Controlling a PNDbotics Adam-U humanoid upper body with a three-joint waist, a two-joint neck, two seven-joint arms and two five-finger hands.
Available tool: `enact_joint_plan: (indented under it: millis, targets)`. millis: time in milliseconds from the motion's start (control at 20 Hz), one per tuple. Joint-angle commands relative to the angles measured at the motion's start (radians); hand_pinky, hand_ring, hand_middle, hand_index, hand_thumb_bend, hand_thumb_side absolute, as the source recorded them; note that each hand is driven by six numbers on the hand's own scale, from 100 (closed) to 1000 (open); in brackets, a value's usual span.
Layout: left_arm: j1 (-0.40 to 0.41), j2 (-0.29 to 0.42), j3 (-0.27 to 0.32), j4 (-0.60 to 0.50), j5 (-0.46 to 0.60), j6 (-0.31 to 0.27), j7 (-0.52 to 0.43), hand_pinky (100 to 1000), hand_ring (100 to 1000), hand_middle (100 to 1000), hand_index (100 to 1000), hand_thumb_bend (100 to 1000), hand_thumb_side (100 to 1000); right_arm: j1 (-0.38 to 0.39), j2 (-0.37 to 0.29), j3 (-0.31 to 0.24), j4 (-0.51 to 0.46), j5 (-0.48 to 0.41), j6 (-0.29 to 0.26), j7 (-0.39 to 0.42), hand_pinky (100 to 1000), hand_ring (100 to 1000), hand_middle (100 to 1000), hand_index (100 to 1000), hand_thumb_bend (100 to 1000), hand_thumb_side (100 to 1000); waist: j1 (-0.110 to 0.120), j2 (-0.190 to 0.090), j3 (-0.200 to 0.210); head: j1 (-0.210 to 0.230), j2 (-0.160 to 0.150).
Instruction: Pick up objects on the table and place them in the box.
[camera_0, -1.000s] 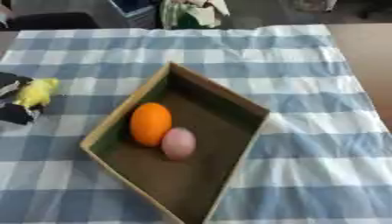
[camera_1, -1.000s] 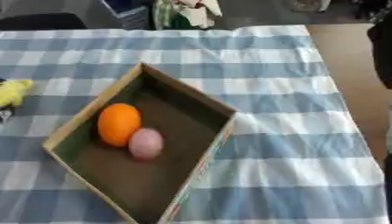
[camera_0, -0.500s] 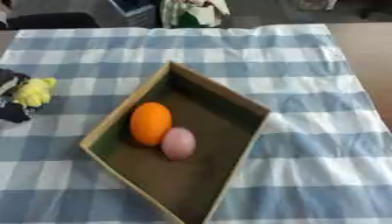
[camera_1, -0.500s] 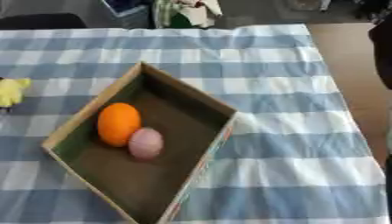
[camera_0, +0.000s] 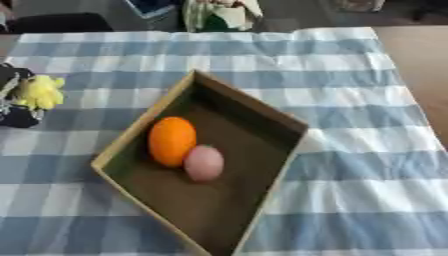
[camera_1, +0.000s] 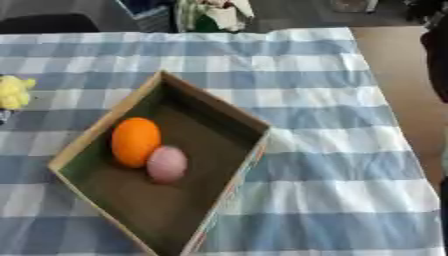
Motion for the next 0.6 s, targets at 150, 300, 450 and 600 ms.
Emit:
enact_joint_plan:
  millis: [150,300,450,600]
  targets:
    - [-0.022,0.030,0.009,-0.075,0.016,-0.006,0.020,342,580,479,561,100,260,-0.008,-0.021,-0.007,-0.008,0.007,0.003,-0.002,823,635,493,760,100,667,0.002,-0.019,0.002,-0.005,-0.003]
    - [-0.031,0.033,0.006,-0.141,0.033,-0.017,0.017,338,577,476,559,100,266,-0.008,-0.022,-0.007,-0.008,0.008,0.004,-0.005,823,635,493,759,100,667,0.003,-0.021,0.003,-0.009,-0.001]
    - [-0.042,0.037,-0.007,-0.231,0.048,-0.039,-0.002,335,576,473,552,100,271,-0.011,-0.023,-0.005,-0.008,0.007,0.004,-0.008,822,635,494,759,100,671,0.003,-0.023,0.003,-0.014,0.004]
    - [-0.061,0.039,-0.037,-0.344,0.072,-0.072,-0.032,336,575,472,552,100,274,-0.015,-0.024,-0.003,-0.009,0.006,0.002,-0.013,821,635,494,758,100,668,0.004,-0.026,0.002,-0.023,0.011]
